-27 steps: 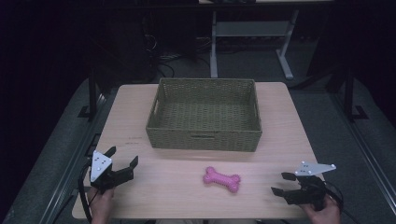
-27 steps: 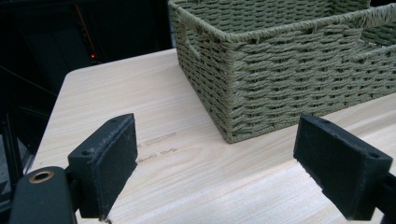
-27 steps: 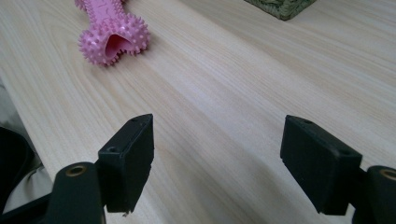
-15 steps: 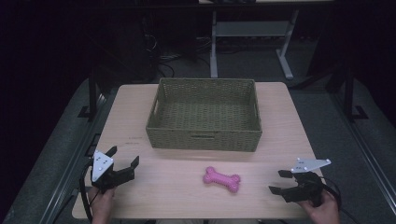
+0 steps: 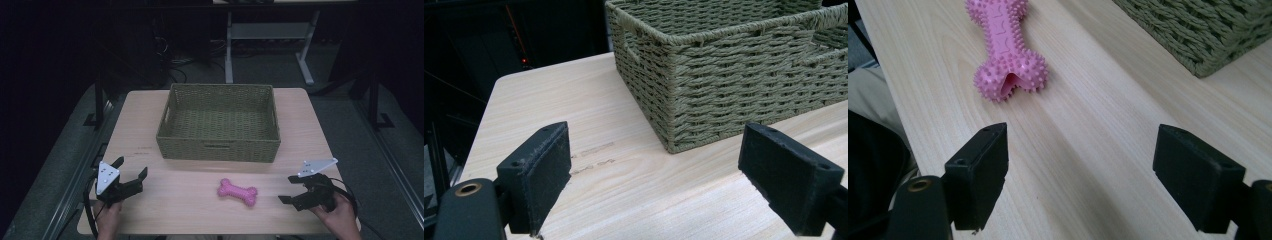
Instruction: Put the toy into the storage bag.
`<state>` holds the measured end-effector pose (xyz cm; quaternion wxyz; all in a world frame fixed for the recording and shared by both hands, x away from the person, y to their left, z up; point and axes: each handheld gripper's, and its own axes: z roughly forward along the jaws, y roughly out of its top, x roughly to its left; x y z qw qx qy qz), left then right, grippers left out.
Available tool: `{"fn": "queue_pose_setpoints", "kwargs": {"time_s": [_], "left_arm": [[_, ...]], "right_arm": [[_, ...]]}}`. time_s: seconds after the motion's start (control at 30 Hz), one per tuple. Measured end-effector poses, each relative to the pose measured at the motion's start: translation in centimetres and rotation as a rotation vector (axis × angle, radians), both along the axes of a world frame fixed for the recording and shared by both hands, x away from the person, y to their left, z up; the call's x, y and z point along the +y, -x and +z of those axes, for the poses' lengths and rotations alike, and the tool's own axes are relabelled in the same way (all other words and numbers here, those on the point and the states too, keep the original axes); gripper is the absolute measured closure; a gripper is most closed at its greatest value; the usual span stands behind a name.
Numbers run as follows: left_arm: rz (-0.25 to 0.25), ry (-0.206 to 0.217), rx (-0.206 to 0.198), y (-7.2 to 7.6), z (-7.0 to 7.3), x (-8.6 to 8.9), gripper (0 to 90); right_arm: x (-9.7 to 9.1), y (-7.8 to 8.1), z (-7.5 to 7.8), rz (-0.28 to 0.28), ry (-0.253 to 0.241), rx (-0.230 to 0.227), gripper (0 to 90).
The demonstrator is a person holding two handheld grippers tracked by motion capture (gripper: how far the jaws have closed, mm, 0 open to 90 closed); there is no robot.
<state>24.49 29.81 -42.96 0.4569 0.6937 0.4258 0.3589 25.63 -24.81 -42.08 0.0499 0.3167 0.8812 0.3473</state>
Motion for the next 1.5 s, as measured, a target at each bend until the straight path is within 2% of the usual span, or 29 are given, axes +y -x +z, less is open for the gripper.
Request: {"fn": "queue_pose_setpoints", "kwargs": {"time_s": [0.37,0.97,1.23,1.5], "left_arm": [[-0.004,-0.004,0.001,0.0,0.0,-0.1,13.0],[-0.003,-0.004,-0.001,0.0,0.0,0.0,13.0],[-0.003,0.0,-0.002,0.1,0.0,0.1,13.0],[-0.002,0.002,-0.004,0.1,0.1,0.1,13.0]], "right_arm": [[1.7,-1.0,1.0,0.055,0.045,-0.004,21.9],[3.9,-2.3,1.7,0.113,0.09,0.011,21.9],[4.6,-2.9,1.7,0.119,0.076,0.012,21.9],[5.7,-3.3,2.1,0.144,0.089,0.007,21.9]]}}
